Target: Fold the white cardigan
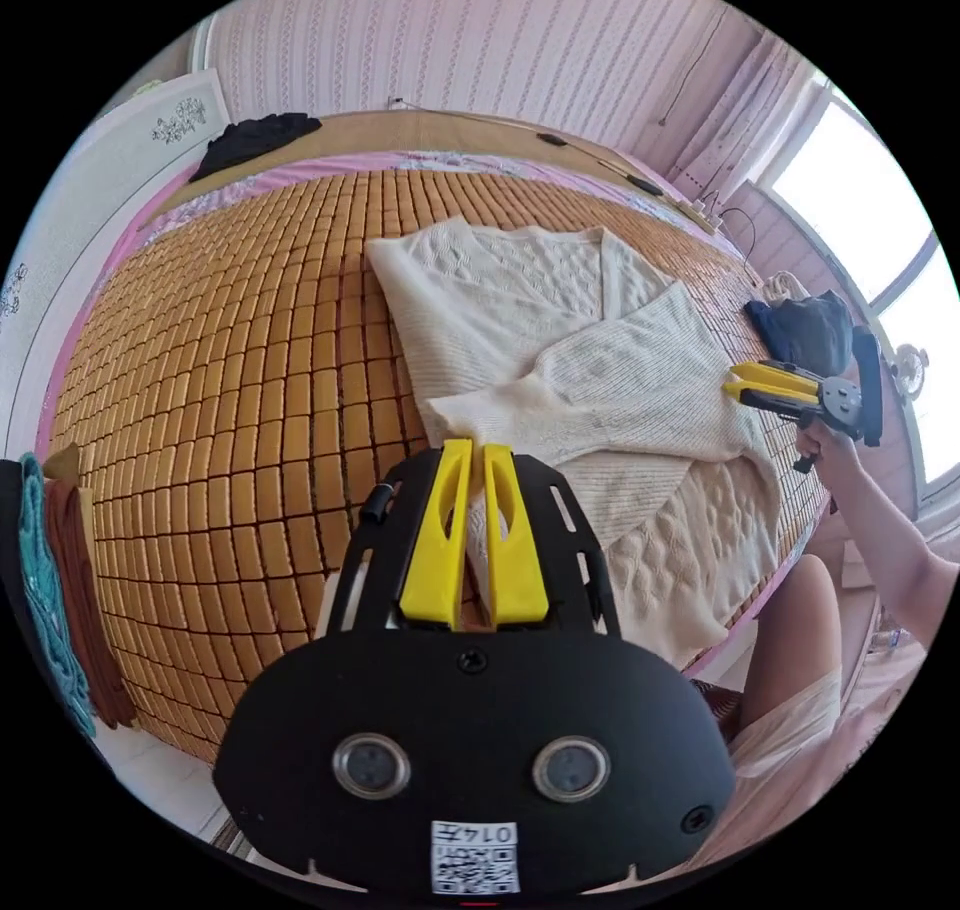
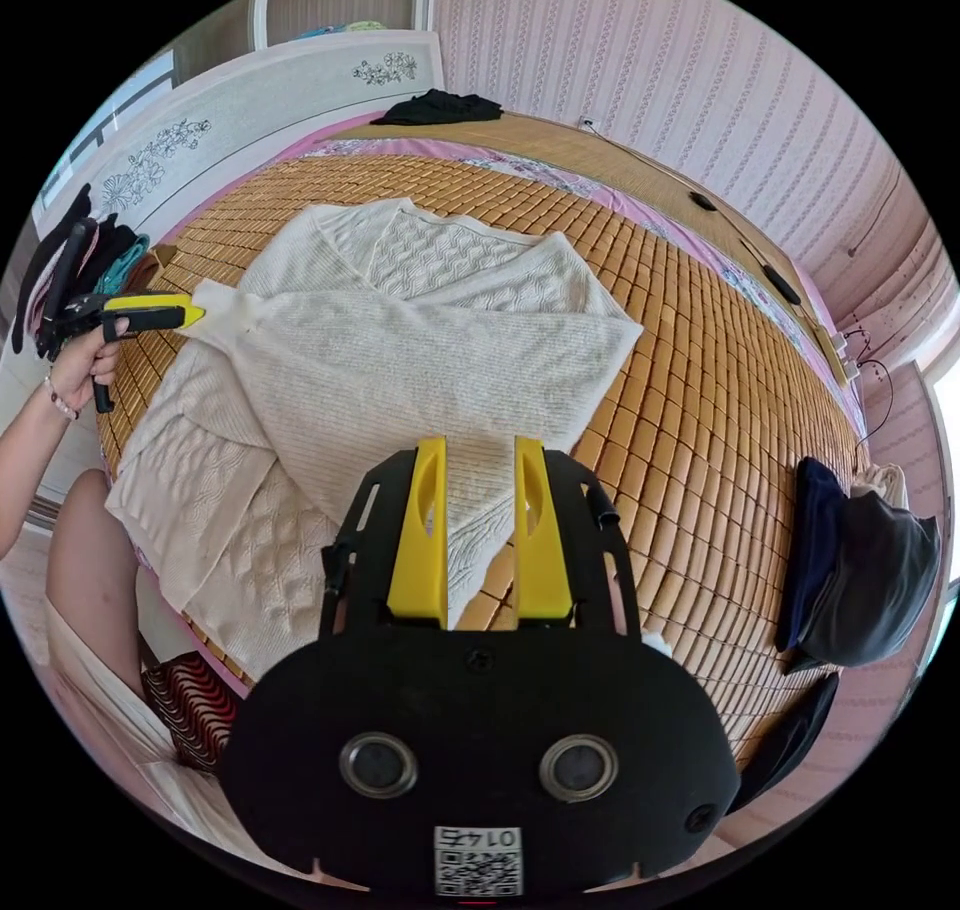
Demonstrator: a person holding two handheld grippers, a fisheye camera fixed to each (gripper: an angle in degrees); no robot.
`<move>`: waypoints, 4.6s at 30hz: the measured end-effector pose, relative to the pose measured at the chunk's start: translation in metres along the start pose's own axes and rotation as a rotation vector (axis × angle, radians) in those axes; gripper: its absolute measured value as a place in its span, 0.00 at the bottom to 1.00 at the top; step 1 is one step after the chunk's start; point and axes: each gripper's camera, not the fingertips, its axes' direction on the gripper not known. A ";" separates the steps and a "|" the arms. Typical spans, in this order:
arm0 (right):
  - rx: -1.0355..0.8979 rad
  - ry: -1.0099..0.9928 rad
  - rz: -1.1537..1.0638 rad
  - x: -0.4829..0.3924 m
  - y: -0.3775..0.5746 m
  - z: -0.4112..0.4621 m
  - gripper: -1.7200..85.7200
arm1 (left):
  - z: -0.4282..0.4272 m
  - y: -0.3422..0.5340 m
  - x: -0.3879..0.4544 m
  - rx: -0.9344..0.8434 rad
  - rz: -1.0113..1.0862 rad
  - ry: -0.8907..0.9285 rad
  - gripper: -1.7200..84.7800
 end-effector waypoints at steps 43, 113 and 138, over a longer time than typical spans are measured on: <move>-0.032 -0.373 0.259 0.117 0.170 -0.037 0.03 | -0.136 0.179 -0.076 0.031 0.017 0.171 0.02; 0.201 -0.764 0.764 0.228 0.332 -0.097 0.23 | 0.008 0.302 0.234 0.134 0.674 0.204 0.02; 0.233 -0.692 0.102 0.163 0.170 -0.140 0.10 | -0.065 0.290 0.173 0.189 0.628 0.514 0.06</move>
